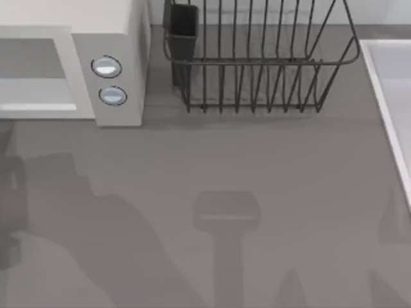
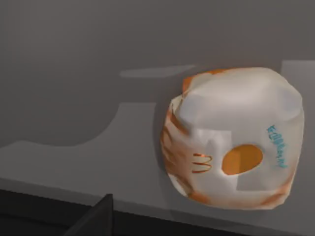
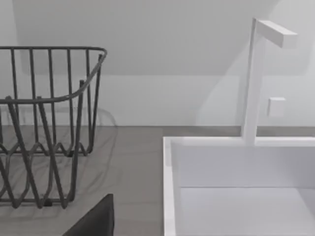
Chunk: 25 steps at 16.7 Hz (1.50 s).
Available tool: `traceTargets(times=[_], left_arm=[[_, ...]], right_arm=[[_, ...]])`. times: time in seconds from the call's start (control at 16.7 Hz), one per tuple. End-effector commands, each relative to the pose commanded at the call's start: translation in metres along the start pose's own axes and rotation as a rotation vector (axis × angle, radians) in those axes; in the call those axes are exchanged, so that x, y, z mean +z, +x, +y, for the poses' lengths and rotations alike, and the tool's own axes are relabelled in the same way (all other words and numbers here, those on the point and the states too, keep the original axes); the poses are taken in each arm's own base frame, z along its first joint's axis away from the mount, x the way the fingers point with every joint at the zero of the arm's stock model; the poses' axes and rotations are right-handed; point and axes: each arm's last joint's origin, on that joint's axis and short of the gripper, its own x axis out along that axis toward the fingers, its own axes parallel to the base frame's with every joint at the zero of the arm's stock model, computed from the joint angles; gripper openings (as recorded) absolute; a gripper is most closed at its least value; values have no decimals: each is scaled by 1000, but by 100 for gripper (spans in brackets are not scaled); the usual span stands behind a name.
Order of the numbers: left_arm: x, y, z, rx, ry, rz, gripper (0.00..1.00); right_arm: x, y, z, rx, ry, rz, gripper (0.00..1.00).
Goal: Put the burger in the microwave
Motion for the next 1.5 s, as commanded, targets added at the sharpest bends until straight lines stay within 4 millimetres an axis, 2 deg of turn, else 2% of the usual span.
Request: traceTargets(times=[0.24,0.48,0.66,0.96,1.2,1.5], left_arm=[[-1,8,-4,-2,2,0,100],[-9,32,-21,-2,2,1,100],[-13,53,-26,-1,2,-1,100],[-7,74,-15,-1,1,0,100],[0,80,-1,-1,1,0,100],[0,80,0,0,0,0,100]], right_arm=[[0,0,0,0,0,0,100],[0,0,0,0,0,0,100],[0,0,0,0,0,0,100],[0,0,0,0,0,0,100],[0,0,0,0,0,0,100],[0,0,0,0,0,0,100]])
